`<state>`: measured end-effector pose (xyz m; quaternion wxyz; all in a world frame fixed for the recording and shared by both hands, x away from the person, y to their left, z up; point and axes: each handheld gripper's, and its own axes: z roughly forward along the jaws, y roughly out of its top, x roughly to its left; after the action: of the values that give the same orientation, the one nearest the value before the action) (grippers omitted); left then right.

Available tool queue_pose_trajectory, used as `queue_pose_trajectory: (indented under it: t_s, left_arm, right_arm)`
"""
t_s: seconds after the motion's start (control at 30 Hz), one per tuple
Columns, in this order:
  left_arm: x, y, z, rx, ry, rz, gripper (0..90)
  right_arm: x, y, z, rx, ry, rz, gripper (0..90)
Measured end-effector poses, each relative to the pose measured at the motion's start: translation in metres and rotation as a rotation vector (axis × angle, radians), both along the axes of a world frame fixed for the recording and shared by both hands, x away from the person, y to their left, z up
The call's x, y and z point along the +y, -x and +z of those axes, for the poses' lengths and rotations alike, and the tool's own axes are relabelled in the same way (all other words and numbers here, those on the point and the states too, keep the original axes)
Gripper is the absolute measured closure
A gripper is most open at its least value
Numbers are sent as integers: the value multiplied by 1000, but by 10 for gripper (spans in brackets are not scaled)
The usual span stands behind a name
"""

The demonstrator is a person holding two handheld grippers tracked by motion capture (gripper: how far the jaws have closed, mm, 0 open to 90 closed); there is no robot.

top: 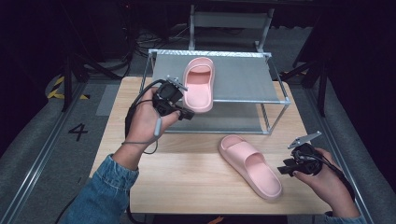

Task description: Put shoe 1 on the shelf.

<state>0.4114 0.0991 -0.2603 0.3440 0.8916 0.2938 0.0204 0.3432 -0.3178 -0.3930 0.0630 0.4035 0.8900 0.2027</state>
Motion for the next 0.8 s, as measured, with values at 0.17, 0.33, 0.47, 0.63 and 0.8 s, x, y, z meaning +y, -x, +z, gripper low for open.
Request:
queue_pose_trajectory:
  t_s: [0.17,0.33,0.47,0.63,0.8]
  left_arm:
    - [-7,-8,-9,-1,-2,15,859]
    - [-5,-18,-13,30,60,20,870]
    - [-8,-28,-15,31,78,37,845]
    - [-11,-38,-17,30,94,49,830]
    - [-15,-49,-19,5,78,61,792]
  right_arm:
    - [0,1,0,-3,-4,-5,577]
    - [-2,0,0,-2,-8,-2,577]
    - [-2,0,-1,-4,-4,-4,576]
    - [-1,0,-1,5,-8,-1,576]
    - [-2,0,-1,-6,-5,-2,576]
